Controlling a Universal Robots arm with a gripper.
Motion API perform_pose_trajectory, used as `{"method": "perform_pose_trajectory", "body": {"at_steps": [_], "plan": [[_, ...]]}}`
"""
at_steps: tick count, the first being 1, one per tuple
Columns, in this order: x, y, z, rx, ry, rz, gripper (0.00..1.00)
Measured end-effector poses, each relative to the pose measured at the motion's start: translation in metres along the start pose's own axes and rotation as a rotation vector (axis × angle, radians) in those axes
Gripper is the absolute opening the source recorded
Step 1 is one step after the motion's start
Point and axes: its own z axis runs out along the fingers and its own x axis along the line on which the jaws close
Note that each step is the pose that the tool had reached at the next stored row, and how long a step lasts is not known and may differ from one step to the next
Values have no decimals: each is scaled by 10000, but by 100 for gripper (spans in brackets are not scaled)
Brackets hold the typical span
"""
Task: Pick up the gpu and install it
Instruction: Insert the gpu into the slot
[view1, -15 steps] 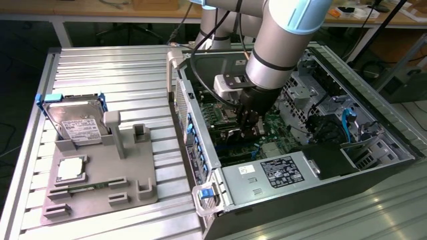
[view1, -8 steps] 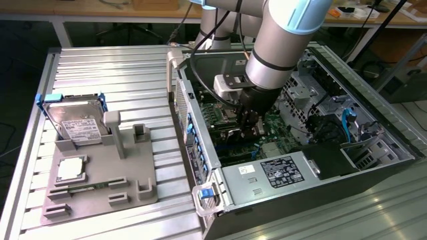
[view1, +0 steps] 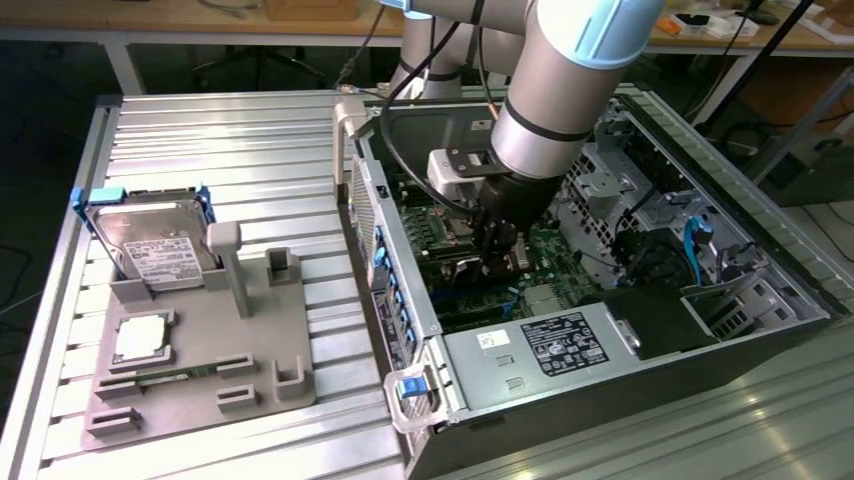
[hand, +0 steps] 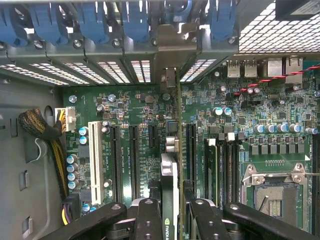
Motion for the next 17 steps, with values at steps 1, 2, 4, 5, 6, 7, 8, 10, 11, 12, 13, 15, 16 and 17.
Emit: {"method": "perform_pose_trajectory", "body": {"at_steps": [1,2,4,5,6,7,8,10,11,12,13,15,16,17], "plan": [[0,0,0,1,-1,13,27],[0,0,0,1,-2,30,27],[0,0,-1,2,-5,95,27],[0,0,-1,3,-6,122,27],[0,0,-1,4,-7,153,27],[0,0,-2,4,-7,195,27],[0,0,-2,5,-8,236,27],[0,0,-2,7,-11,341,27],[0,0,-2,8,-14,388,27],[0,0,-2,9,-14,413,27],[0,1,-2,9,-15,425,27],[-1,1,-2,9,-14,426,27],[-2,3,-3,9,-13,427,27],[-6,4,-3,8,-11,427,27]]}}
